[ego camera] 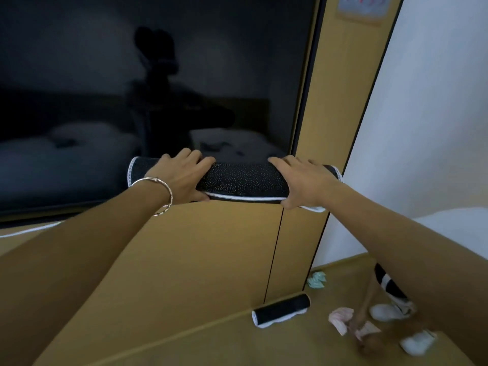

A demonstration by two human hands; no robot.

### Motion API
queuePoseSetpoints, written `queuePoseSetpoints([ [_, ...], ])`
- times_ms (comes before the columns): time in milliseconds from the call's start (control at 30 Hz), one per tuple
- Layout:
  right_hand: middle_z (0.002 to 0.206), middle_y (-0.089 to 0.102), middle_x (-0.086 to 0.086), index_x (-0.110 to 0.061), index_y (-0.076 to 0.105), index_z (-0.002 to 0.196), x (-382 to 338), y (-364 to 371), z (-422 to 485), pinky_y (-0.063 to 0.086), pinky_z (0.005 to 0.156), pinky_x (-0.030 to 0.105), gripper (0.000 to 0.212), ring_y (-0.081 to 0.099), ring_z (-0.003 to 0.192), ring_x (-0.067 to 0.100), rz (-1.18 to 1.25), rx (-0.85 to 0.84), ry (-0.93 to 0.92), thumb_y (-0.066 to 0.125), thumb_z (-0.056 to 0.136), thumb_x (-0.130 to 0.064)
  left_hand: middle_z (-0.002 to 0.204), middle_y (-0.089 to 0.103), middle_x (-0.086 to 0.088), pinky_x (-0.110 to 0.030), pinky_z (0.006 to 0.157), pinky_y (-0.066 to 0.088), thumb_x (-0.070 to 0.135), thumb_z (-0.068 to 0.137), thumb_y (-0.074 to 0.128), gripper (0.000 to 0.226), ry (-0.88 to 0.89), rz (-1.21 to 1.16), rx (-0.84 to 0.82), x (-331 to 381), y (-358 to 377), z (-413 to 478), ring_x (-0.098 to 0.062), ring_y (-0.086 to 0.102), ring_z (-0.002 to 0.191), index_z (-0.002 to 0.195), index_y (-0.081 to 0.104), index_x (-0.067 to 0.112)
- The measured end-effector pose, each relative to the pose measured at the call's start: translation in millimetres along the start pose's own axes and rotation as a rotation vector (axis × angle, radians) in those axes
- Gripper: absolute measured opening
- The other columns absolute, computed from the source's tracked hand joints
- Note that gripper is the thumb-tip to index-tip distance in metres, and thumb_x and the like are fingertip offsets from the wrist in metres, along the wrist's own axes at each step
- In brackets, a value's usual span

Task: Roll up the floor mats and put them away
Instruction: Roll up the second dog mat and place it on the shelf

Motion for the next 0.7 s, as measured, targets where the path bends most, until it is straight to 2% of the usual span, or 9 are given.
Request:
queuePoseSetpoints([
  [133, 0.131, 0.045, 0.002, -0.026, 0.017, 0.148, 29.4, 70.0, 43.4, 0.045, 0.092, 0.040, 0.099, 0.046, 0.115, 0.022, 0.034, -0.069, -0.088, 0.073, 0.069, -0.045, 0.125, 0.044, 0.002, -0.039, 0.086, 0.046, 0.068, 0.074, 0.056, 0.087, -0.015, -0.016, -0.094, 23.2, 64.3, 42.4, -0.019, 0.041, 0.116, 0.143, 0.025, 0.025],
  [233, 0.127, 0.048, 0.001, -0.026, 0.023, 0.146, 52.5, 130.1, 78.0, 0.045, 0.086, 0.037, 0.092, 0.048, 0.113, 0.022, 0.057, -0.133, -0.171, 0.072, 0.071, -0.048, 0.127, 0.043, 0.003, -0.037, 0.087, 0.045, 0.066, 0.074, 0.057, 0.087, -0.048, -0.069, -0.216, 46.3, 122.9, 73.3, -0.018, 0.039, 0.118, 0.144, 0.023, 0.027],
  [367, 0.117, 0.052, 0.001, -0.026, 0.032, 0.138, 73.9, 224.3, 111.1, 0.049, 0.081, 0.039, 0.085, 0.051, 0.105, 0.023, 0.116, -0.269, -0.238, 0.075, 0.068, -0.050, 0.127, 0.043, 0.000, -0.041, 0.089, 0.044, 0.065, 0.075, 0.059, 0.083, -0.083, -0.129, -0.364, 88.3, 204.9, 100.6, -0.021, 0.040, 0.119, 0.140, 0.025, 0.027],
  [567, 0.111, 0.053, 0.004, -0.025, 0.035, 0.135, 50.8, 388.9, 124.4, 0.044, 0.074, 0.037, 0.082, 0.052, 0.103, 0.026, 0.171, -0.460, -0.367, 0.074, 0.068, -0.053, 0.124, 0.044, -0.006, -0.046, 0.088, 0.045, 0.064, 0.077, 0.057, 0.082, -0.150, -0.192, -0.606, 152.8, 358.7, 75.7, -0.026, 0.043, 0.115, 0.139, 0.023, 0.021],
  [700, 0.123, 0.049, 0.005, -0.024, 0.028, 0.141, 21.1, 505.7, 115.3, 0.040, 0.081, 0.039, 0.087, 0.048, 0.111, 0.028, 0.221, -0.532, -0.384, 0.072, 0.071, -0.051, 0.125, 0.046, -0.008, -0.051, 0.093, 0.042, 0.057, 0.081, 0.059, 0.076, -0.180, -0.232, -0.704, 191.7, 461.4, 46.3, -0.029, 0.046, 0.112, 0.138, 0.025, 0.019],
])
Point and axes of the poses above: each hand's wrist, its own z-axis towards the middle knuckle, its own y-axis out of the palm, x = y × z, the point moved 8 cm from there along z, towards the middle knuckle
